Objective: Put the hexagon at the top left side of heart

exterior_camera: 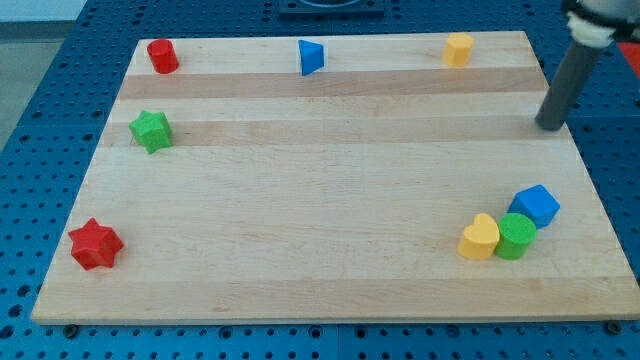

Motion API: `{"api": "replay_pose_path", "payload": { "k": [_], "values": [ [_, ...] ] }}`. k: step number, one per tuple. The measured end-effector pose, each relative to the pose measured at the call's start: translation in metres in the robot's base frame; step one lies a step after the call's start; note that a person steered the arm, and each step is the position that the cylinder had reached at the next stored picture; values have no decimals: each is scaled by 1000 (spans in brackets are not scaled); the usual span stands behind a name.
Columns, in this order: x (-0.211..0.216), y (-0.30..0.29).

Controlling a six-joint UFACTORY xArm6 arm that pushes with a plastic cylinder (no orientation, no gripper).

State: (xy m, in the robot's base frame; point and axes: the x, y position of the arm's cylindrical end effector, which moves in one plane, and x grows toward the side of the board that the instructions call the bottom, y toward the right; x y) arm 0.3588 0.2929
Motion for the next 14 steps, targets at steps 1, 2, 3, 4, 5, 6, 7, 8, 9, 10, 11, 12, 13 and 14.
{"api": "replay_pose_path", "payload": {
  "k": [1, 2, 3, 4, 5, 6, 7, 8, 9, 10, 11, 12, 13, 14],
  "values": [
    [-69, 28],
    [-138, 24],
    [-155, -31],
    [-131, -92],
    [-92, -122],
    [-99, -120],
    [-129, -132],
    [-102, -152],
    [-28, -152],
    [43, -152],
    [69, -149],
    [24, -118],
    [-27, -117],
    [-42, -160]
  ]
}}
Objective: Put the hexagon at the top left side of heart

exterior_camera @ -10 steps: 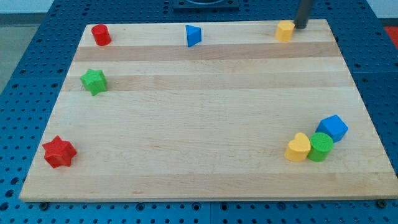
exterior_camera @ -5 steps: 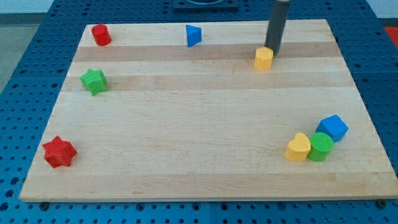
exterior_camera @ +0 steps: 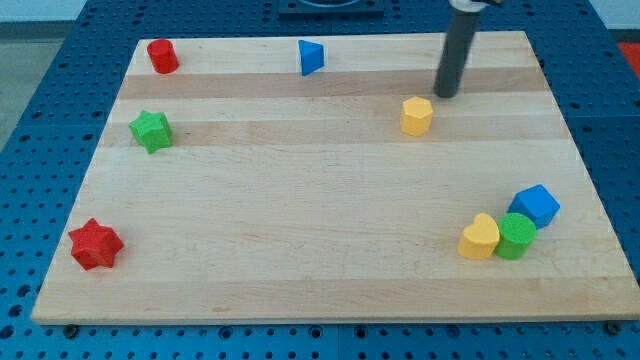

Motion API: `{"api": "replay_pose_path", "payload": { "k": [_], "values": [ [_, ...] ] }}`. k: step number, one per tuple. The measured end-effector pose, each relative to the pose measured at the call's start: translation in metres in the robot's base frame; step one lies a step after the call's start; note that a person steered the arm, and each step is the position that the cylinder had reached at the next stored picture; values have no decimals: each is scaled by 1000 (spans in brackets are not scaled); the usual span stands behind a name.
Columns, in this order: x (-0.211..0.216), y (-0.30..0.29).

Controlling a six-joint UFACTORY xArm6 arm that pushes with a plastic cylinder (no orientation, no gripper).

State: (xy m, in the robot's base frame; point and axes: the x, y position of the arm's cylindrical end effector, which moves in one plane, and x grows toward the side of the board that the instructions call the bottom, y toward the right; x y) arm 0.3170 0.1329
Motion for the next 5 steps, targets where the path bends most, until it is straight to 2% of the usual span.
{"api": "replay_pose_path", "payload": {
  "k": [1, 2, 3, 4, 5],
  "values": [
    [34, -17],
    [97, -16],
    [131, -16],
    [102, -16],
    [49, -18]
  ]
}}
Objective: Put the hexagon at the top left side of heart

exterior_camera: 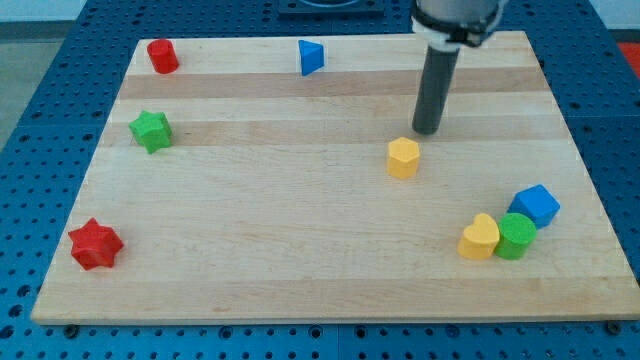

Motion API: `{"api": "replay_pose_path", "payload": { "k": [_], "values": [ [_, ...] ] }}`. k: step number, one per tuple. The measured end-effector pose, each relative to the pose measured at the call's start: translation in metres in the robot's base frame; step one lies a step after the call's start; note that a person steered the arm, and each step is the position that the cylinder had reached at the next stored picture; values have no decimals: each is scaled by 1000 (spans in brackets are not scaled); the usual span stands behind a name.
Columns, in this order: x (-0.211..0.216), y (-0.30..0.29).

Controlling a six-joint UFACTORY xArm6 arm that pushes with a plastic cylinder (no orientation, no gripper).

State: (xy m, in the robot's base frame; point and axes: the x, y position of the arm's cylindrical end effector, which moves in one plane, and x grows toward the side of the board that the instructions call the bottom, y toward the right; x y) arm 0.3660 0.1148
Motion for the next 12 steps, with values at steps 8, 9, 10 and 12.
{"api": "replay_pose_path", "payload": {
  "k": [8, 9, 10, 12],
  "values": [
    [69, -62],
    [106, -36],
    [133, -13],
    [136, -30]
  ]
}}
